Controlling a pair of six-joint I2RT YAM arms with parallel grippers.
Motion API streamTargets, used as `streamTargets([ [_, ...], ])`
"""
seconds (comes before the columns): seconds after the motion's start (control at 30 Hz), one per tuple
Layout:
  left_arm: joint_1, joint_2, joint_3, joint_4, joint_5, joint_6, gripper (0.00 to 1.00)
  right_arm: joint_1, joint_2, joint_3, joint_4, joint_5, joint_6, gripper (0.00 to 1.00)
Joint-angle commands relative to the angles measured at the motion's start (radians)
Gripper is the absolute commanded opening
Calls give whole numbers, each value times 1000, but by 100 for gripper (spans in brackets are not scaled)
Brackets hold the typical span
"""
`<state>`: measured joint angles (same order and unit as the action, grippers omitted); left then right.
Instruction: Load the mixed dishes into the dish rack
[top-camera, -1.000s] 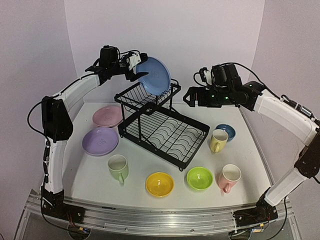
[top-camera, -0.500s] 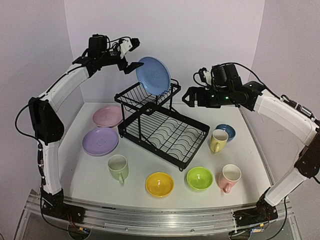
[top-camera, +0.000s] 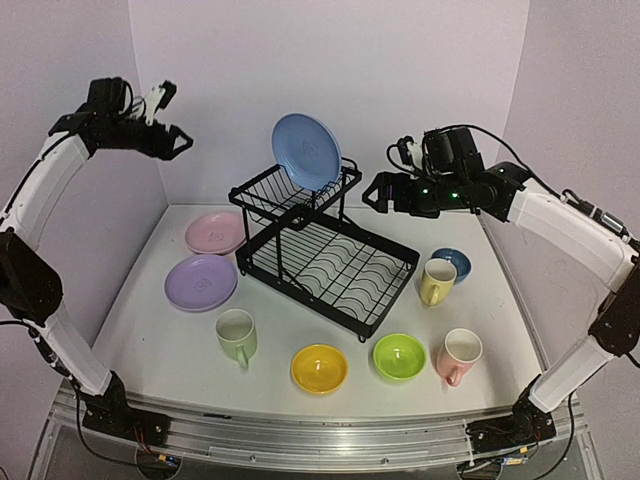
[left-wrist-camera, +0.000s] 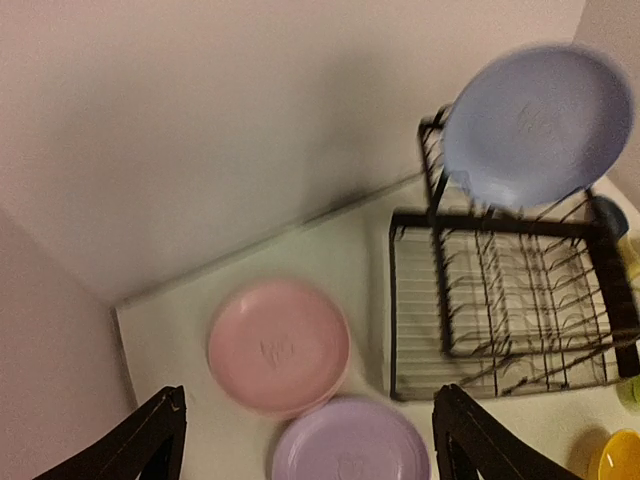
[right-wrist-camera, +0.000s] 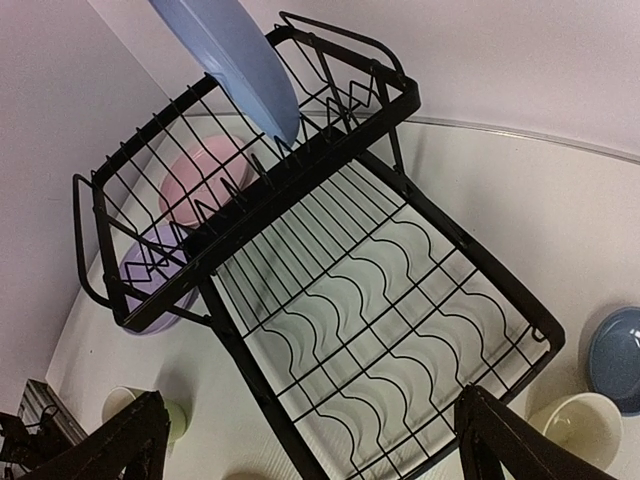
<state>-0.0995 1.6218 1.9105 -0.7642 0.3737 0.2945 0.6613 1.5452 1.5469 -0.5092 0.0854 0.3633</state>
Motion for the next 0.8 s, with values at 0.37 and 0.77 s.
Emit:
streamTargets([
  [0.37, 124, 299, -462, -4, -341, -72, 93, -5, -17, 29, 23, -24, 22, 95],
  [0.77, 121, 471, -449, 33, -259, -115, 57, -5, -60, -15, 22, 7, 30, 94],
])
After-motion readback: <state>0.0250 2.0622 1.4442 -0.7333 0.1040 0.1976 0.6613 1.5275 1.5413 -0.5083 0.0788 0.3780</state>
